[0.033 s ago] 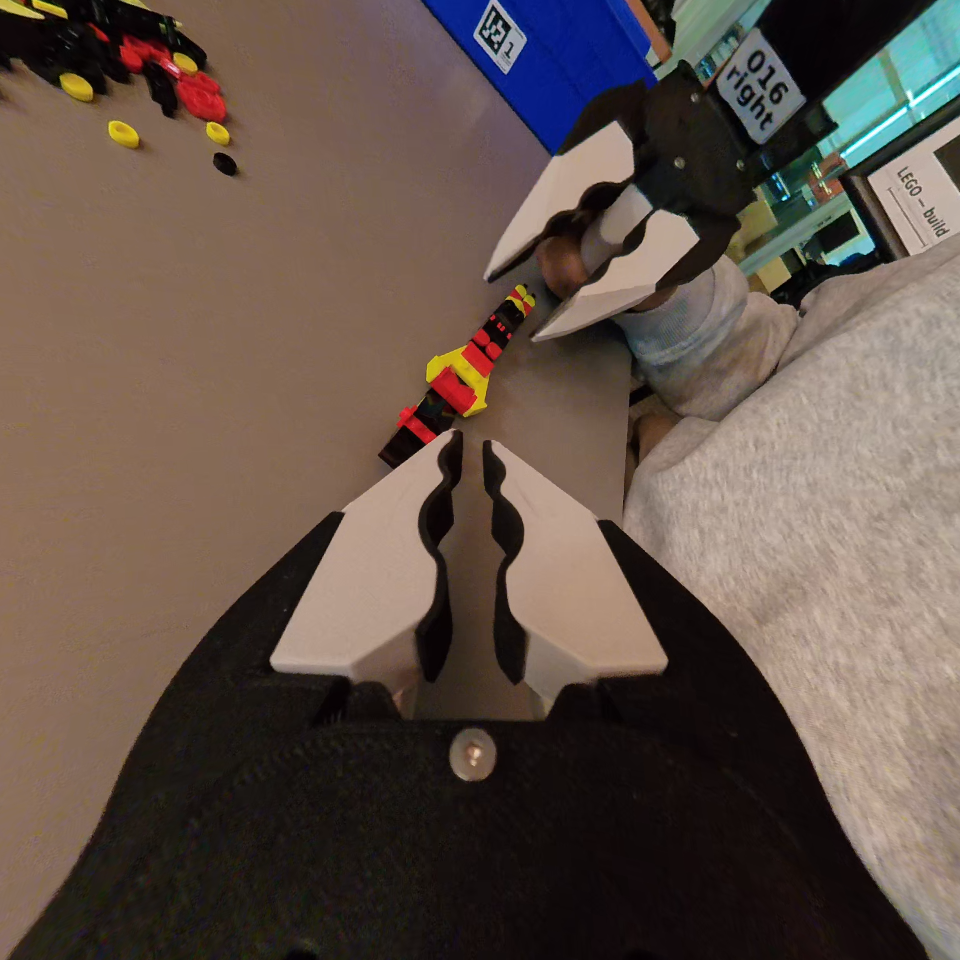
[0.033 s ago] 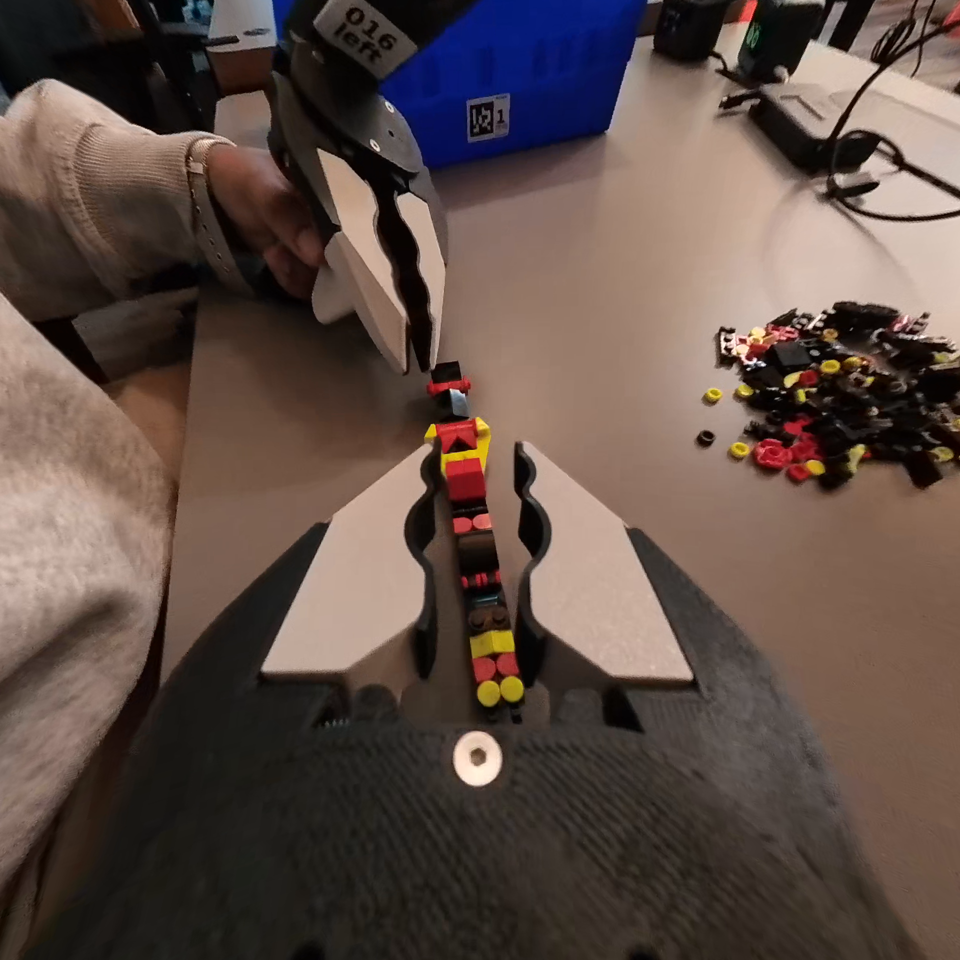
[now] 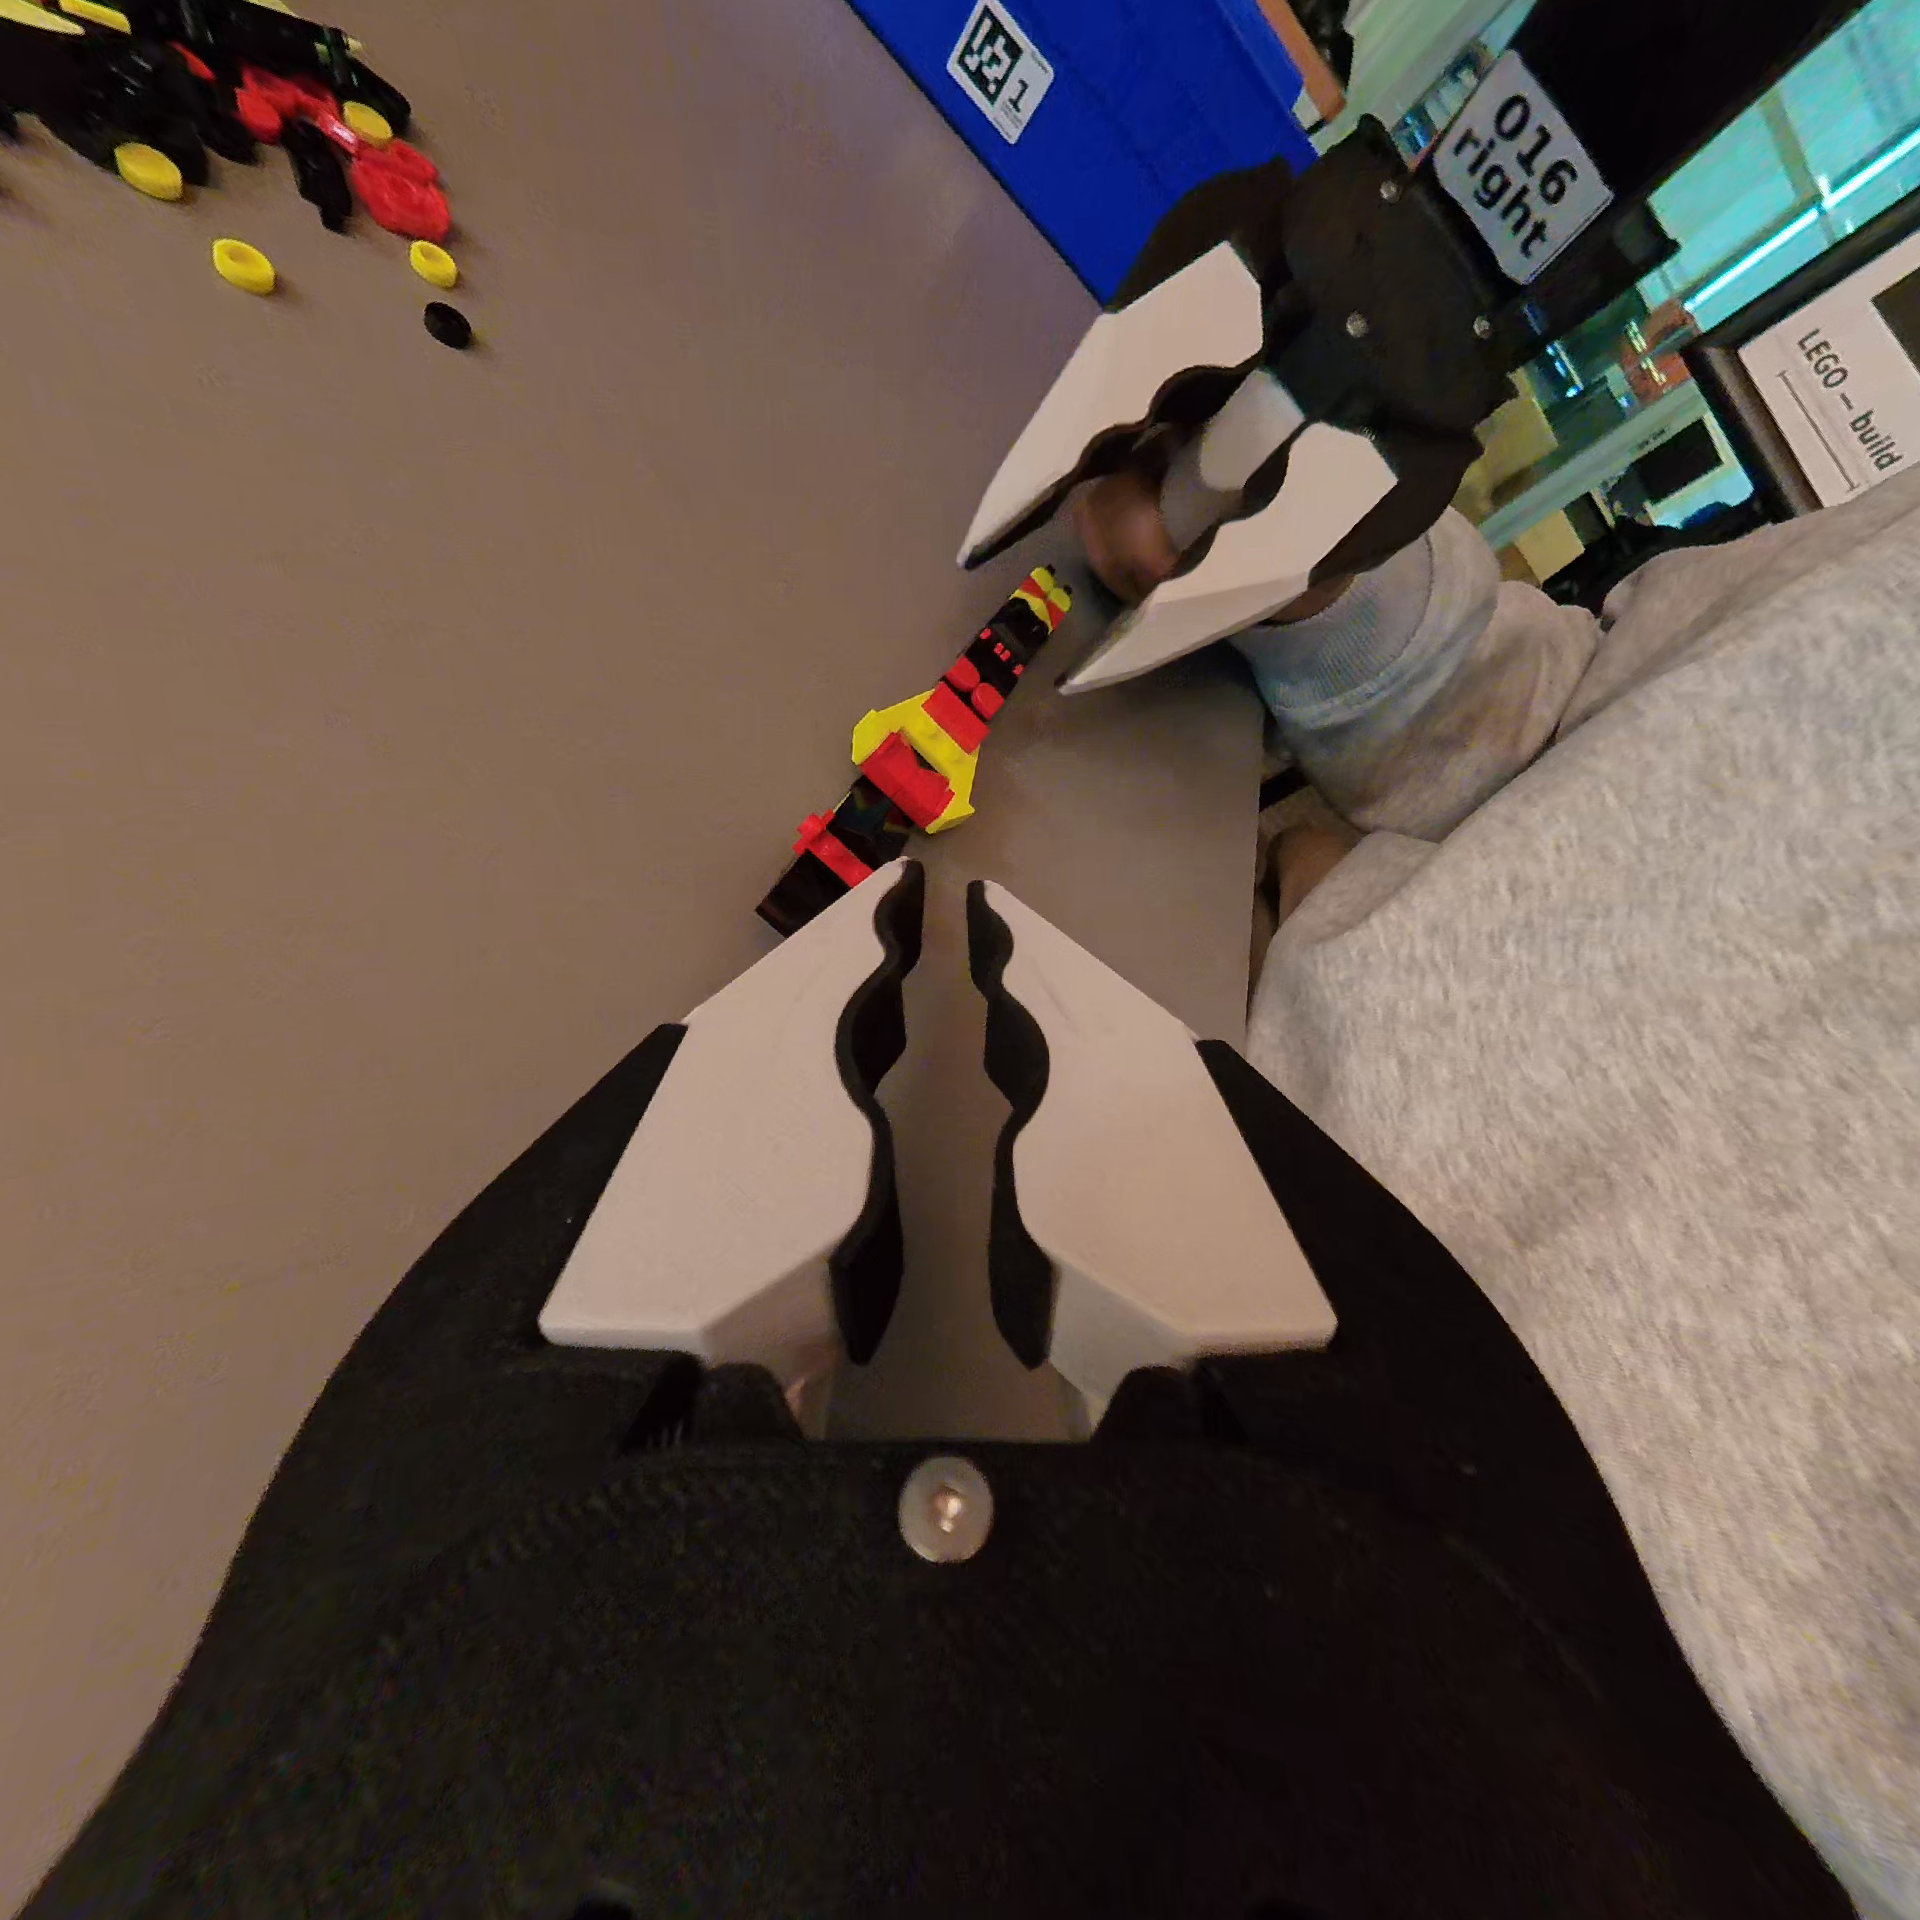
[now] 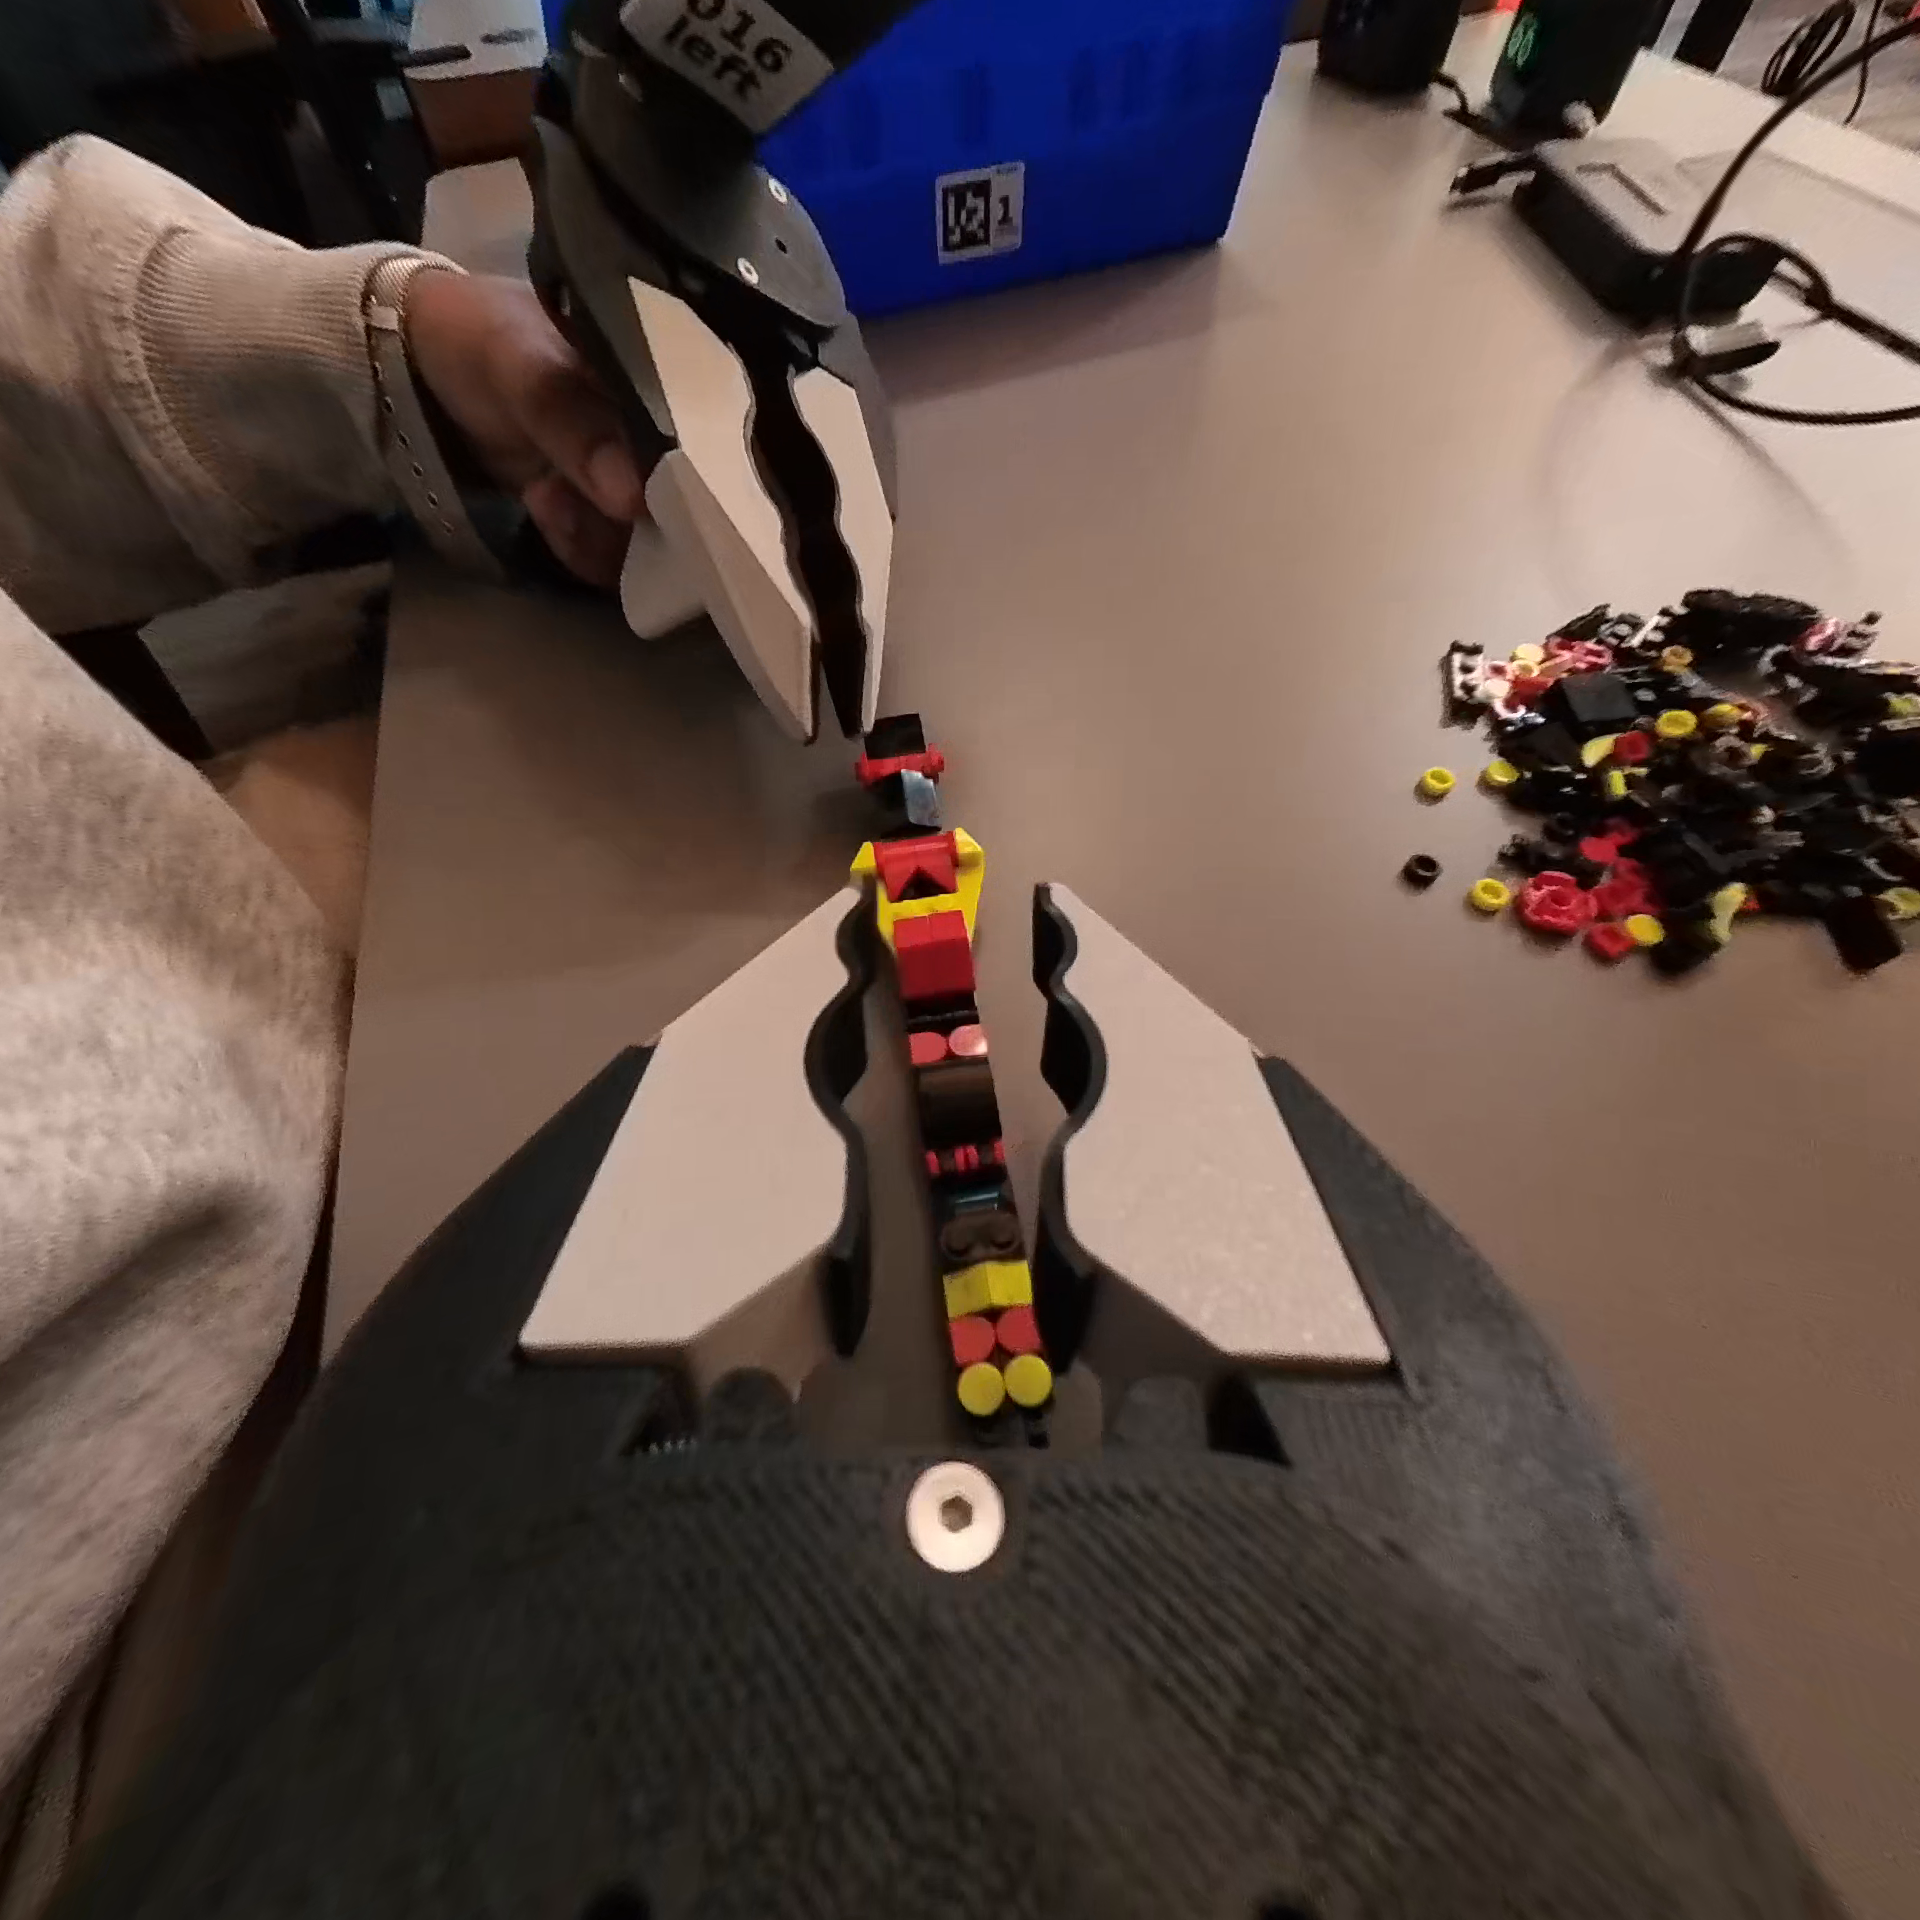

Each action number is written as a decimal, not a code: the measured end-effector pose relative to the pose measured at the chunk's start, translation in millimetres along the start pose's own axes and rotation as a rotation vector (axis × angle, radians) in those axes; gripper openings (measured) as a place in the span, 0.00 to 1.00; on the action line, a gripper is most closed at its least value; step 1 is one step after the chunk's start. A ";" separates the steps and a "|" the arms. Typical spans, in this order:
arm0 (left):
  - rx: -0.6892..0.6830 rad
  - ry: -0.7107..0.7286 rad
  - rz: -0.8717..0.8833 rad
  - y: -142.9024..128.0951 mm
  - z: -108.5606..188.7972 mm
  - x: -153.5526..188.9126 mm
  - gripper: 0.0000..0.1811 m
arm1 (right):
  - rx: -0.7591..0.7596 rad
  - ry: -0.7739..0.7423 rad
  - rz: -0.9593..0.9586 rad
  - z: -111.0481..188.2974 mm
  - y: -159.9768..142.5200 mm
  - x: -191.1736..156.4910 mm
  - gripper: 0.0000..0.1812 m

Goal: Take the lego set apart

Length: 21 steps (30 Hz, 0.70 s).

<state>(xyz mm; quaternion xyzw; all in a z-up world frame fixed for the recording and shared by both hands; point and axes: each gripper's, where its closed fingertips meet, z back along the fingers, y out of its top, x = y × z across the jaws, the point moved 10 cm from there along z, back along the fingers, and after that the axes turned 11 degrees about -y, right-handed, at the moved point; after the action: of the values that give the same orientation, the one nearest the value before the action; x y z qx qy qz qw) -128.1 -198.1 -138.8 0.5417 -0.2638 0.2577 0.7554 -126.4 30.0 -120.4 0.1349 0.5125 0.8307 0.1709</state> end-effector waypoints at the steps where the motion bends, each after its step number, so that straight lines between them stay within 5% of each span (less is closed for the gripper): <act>1: -0.003 0.000 -0.001 0.0 -0.3 0.0 0.04 | -0.016 -0.002 0.006 -1.7 -0.4 -0.9 0.16; 13: 0.082 0.078 -0.207 9.7 -13.4 18.6 0.16 | -0.164 -0.033 0.126 -16.7 -6.3 -13.4 0.13; 21: -0.173 0.354 -0.492 15.5 -55.7 23.5 0.54 | -0.181 -0.034 0.123 -17.9 -6.8 -13.0 0.09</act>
<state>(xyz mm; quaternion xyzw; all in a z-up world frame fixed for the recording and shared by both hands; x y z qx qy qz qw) -114.8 -138.1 -127.5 0.4697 -0.0101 0.1340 0.8725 -120.8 12.9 -135.0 0.1641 0.4233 0.8800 0.1399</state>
